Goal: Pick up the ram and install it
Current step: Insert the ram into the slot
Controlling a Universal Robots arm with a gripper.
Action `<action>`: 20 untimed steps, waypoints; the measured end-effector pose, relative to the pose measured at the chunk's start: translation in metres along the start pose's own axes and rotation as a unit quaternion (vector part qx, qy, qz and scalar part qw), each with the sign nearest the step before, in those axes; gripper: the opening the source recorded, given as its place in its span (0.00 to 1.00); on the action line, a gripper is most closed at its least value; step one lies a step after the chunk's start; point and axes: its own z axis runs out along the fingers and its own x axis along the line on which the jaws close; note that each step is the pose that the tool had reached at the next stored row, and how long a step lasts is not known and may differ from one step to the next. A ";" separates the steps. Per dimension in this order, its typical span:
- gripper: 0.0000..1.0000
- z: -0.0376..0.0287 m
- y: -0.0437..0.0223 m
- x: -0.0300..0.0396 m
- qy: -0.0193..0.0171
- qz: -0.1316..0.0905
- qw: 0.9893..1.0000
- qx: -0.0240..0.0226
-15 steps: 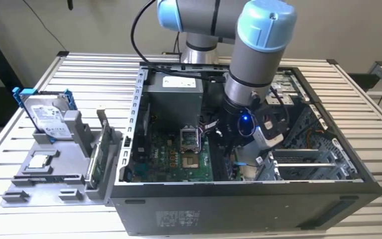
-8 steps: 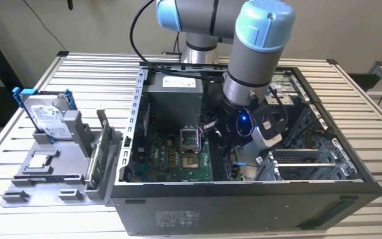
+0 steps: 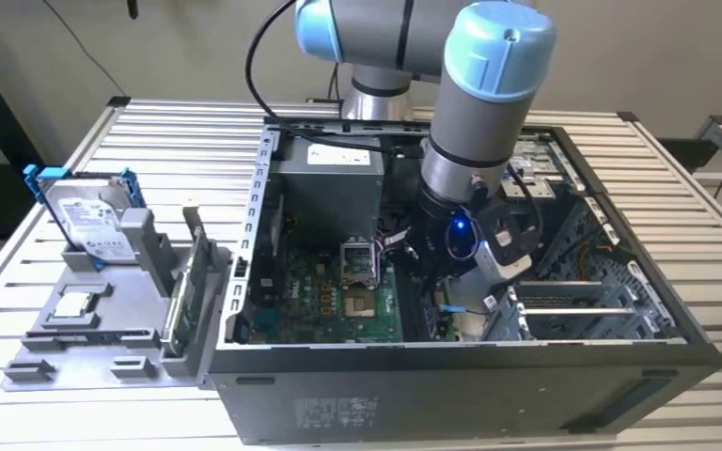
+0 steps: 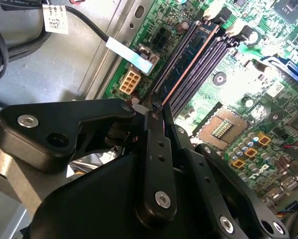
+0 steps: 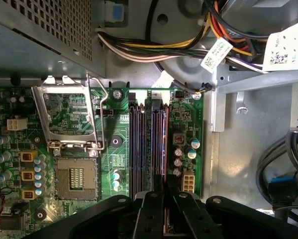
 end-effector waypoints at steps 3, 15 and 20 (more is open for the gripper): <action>0.16 0.0001 0.0000 0.0000 0.000 0.000 1.000 0.000; 0.28 -0.0367 -0.0008 0.0004 0.000 0.000 1.000 0.000; 0.26 -0.0391 -0.0008 0.0004 0.000 0.000 1.000 -0.001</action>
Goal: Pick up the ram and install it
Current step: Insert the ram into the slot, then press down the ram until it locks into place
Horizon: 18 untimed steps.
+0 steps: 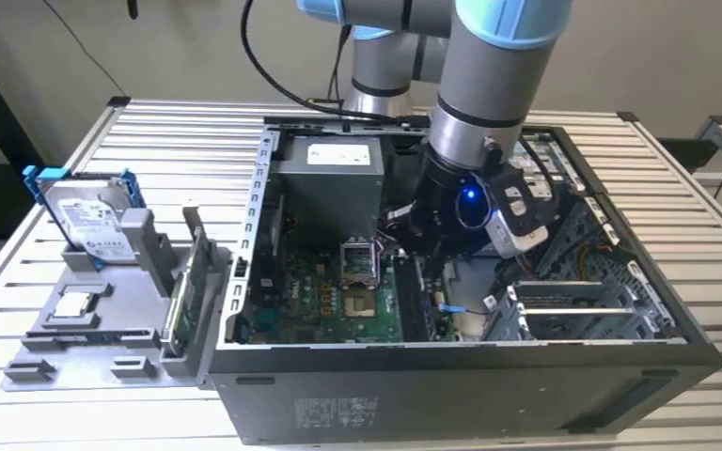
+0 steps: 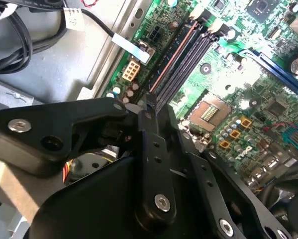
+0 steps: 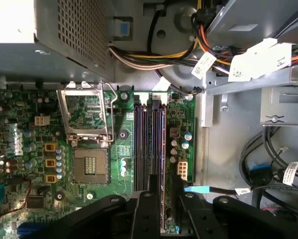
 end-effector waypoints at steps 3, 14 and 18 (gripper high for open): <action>0.11 0.0000 0.0000 0.0000 0.000 0.000 1.000 0.000; 0.11 0.0005 0.0000 0.0000 -0.002 -0.063 0.998 0.000; 0.11 0.0006 0.0000 0.0000 -0.003 -0.099 0.995 0.000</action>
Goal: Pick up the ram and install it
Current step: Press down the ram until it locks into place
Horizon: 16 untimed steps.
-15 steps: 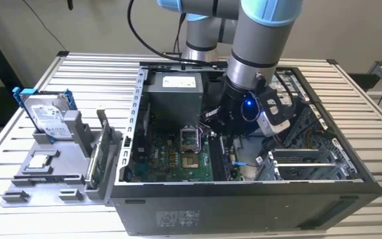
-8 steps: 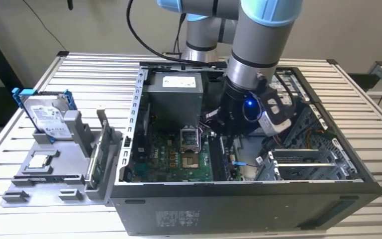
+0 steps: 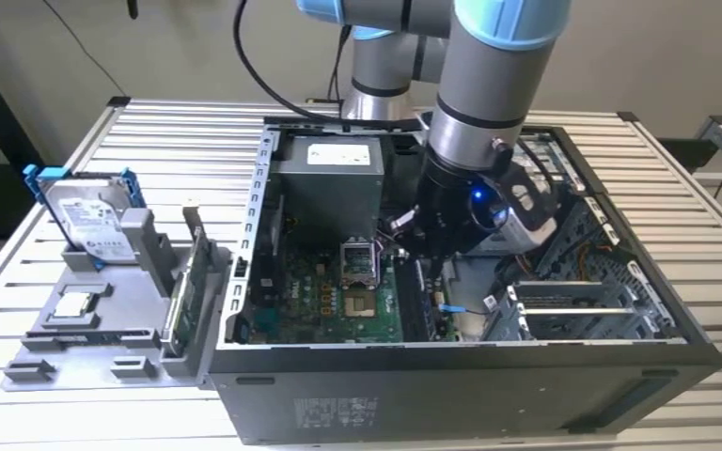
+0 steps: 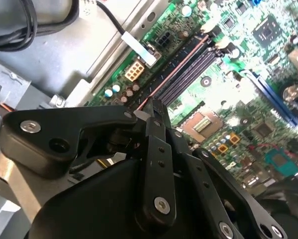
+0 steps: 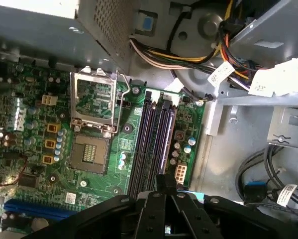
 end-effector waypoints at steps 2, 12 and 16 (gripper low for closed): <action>0.11 0.0000 0.0000 0.0000 0.000 -0.018 1.000 0.000; 0.11 0.0000 0.0000 0.0000 -0.002 -0.105 0.995 0.001; 0.11 0.0000 0.0000 0.0000 -0.003 -0.135 0.991 0.001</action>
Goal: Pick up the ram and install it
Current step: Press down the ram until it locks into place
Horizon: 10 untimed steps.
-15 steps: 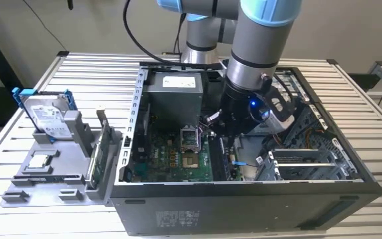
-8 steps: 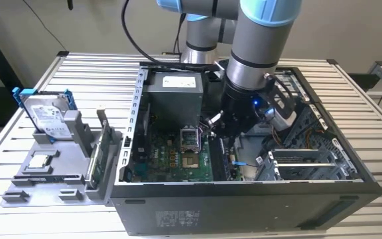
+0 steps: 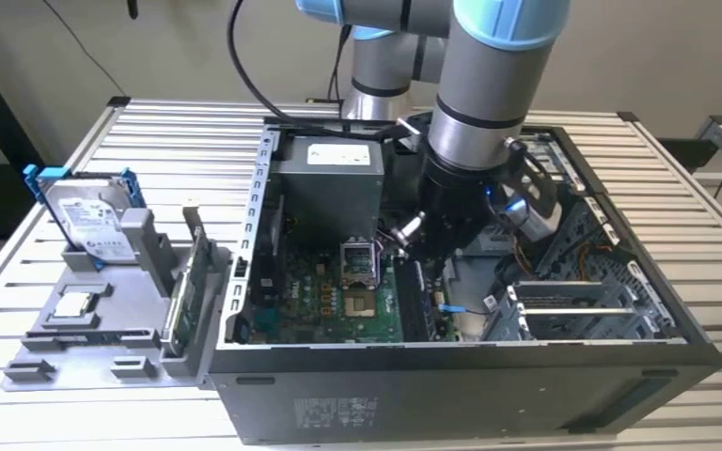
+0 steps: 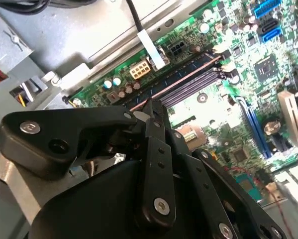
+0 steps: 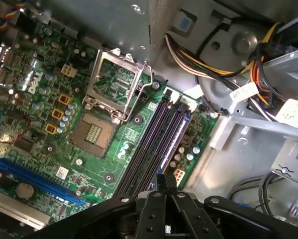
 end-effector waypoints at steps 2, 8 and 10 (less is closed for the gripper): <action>0.11 0.0000 0.0000 0.0000 0.000 -0.012 1.000 0.000; 0.11 0.0000 0.0000 0.0000 -0.001 -0.053 0.999 0.000; 0.11 0.0000 0.0000 0.0000 -0.001 -0.066 0.998 0.001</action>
